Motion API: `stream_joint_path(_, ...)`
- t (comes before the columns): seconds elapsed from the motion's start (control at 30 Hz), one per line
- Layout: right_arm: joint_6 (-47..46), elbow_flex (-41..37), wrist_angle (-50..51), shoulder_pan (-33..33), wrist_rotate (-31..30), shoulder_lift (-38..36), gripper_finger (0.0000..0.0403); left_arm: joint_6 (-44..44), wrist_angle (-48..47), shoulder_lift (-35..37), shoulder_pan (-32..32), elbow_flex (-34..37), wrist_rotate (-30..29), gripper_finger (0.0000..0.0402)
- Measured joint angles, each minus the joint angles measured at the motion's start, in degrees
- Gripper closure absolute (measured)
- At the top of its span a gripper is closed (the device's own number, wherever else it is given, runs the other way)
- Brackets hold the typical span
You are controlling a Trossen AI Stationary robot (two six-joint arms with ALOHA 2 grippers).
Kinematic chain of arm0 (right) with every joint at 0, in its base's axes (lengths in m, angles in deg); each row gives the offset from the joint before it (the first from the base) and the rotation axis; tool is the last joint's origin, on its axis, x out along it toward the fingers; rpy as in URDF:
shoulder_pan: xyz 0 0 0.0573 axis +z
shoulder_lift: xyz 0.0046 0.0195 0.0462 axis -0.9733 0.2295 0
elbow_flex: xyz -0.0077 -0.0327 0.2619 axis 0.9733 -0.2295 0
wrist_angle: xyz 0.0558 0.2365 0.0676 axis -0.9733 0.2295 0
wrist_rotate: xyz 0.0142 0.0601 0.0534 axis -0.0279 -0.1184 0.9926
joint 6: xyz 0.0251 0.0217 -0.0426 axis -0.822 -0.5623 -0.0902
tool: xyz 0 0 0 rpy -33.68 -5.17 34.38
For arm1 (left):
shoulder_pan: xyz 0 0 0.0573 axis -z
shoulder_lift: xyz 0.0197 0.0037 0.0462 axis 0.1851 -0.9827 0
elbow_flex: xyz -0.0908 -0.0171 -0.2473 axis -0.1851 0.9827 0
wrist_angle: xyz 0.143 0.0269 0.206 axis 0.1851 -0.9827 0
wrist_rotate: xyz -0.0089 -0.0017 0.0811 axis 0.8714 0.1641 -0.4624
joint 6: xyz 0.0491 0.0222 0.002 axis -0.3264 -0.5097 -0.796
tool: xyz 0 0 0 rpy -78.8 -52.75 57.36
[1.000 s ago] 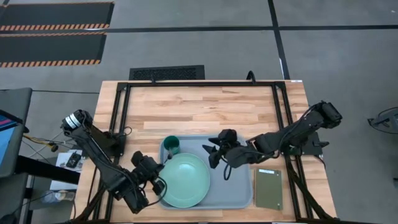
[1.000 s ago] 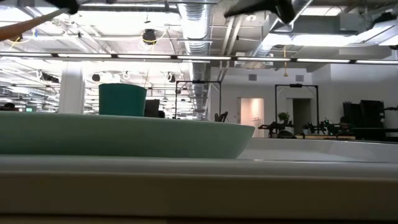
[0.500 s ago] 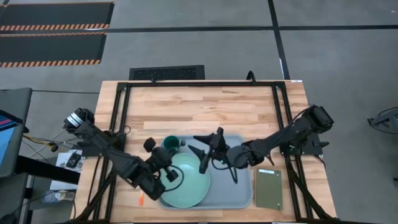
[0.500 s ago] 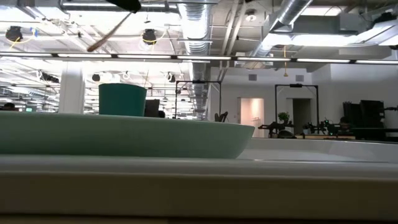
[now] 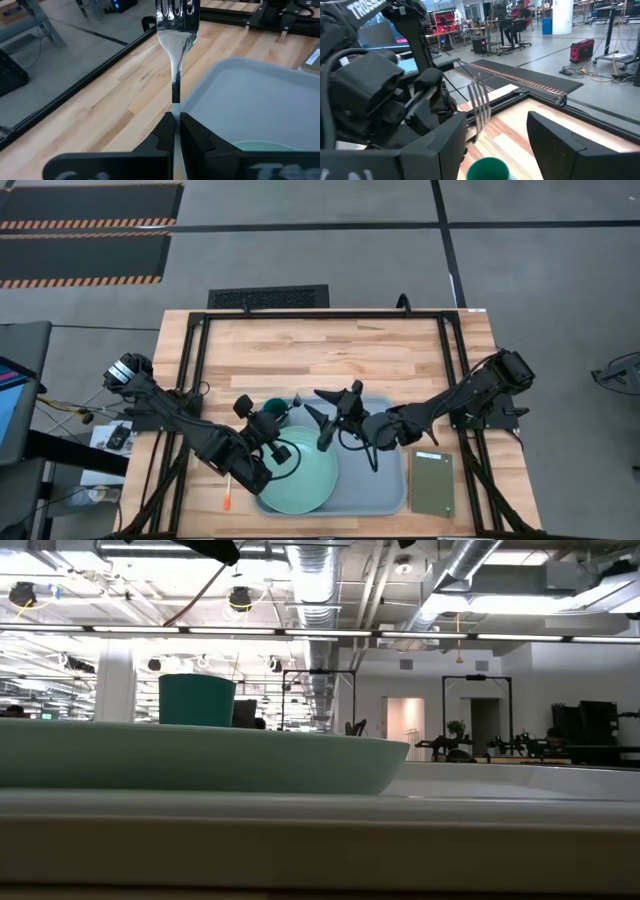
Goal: Pick and place plate/cup/fork/spoon on tray
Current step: Put the orange fork on the gray tray to the right of the blue plate
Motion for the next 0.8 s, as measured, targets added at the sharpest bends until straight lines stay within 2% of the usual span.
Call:
stream_joint_path(0.17, 0.0, 0.0, 0.0, -0.7, 0.2, 0.0, 0.0168, -0.6, 1.7, 0.0, -0.3, 0.0, 0.0, 0.0401)
stream_joint_path(0.4, -0.1, 0.0, -0.2, -1.4, 1.1, 0.0, 0.0168, -6.1, 6.1, 0.0, -1.7, 0.0, 0.1, 0.0401)
stream_joint_path(0.67, -0.2, 0.0, -0.4, -1.9, 1.2, 0.0, 0.0169, -6.2, 6.4, 0.0, -3.4, 0.0, 0.2, 0.0401)
stream_joint_path(0.8, -0.1, 0.0, -0.7, -2.6, 1.2, 0.0, 0.0183, -6.2, 6.4, 0.0, -3.8, 0.0, 0.6, 0.0401)
